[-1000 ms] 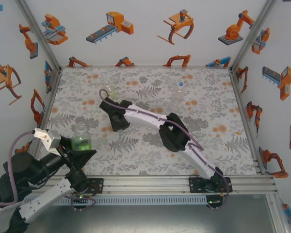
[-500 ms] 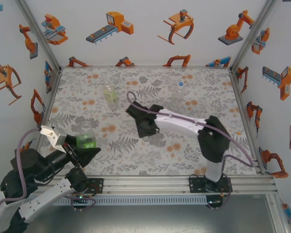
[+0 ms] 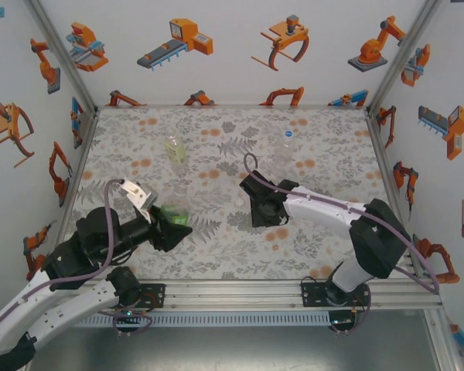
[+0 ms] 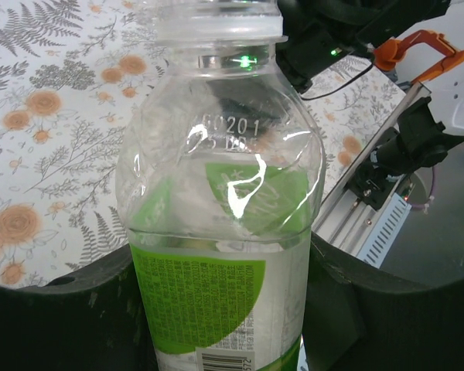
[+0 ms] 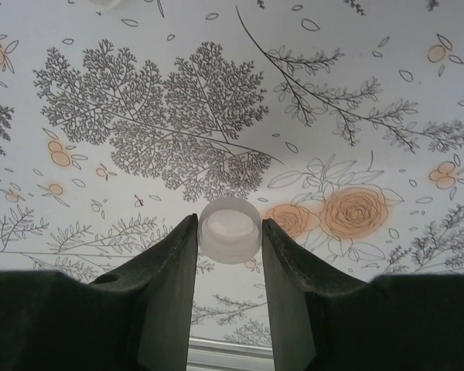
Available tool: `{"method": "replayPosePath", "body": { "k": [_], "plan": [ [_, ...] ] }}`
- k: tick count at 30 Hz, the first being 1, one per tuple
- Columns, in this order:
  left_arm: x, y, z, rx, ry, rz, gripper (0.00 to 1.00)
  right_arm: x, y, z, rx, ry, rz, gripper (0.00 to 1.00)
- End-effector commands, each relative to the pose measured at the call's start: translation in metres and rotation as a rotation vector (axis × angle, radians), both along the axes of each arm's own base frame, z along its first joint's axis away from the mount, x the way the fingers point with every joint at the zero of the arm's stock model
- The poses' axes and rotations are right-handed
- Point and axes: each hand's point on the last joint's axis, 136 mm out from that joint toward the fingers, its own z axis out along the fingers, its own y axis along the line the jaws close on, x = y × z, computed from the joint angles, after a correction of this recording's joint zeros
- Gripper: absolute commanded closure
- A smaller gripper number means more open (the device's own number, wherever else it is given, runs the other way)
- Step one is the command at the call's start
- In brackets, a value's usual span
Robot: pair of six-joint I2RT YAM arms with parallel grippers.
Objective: Screw on the bottle caps
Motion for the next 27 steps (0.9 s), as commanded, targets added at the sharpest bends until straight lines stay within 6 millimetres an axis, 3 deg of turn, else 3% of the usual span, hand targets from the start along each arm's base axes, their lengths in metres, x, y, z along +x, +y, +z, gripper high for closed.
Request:
{"method": "replayPosePath", "body": {
  "k": [1, 9, 13, 21, 27],
  "plan": [
    [-0.001, -0.012, 0.022, -0.083, -0.018, -0.038, 1.0, 0.007, 0.013, -0.006, 0.004, 0.016, 0.04, 0.63],
    [0.003, -0.018, 0.024, -0.072, 0.0, -0.04, 1.0, 0.003, 0.014, -0.028, -0.003, 0.045, 0.052, 0.55],
    [0.003, -0.018, 0.025, -0.075, 0.003, -0.039, 1.0, 0.004, 0.011, -0.022, -0.009, 0.029, 0.051, 0.49],
    [0.004, -0.019, 0.025, -0.075, 0.003, -0.036, 1.0, 0.005, 0.013, 0.012, 0.037, 0.0, 0.036, 0.49],
    [0.005, -0.019, 0.026, -0.075, 0.0, -0.033, 1.0, 0.003, 0.013, 0.001, 0.025, 0.029, 0.024, 0.49]
  ]
}}
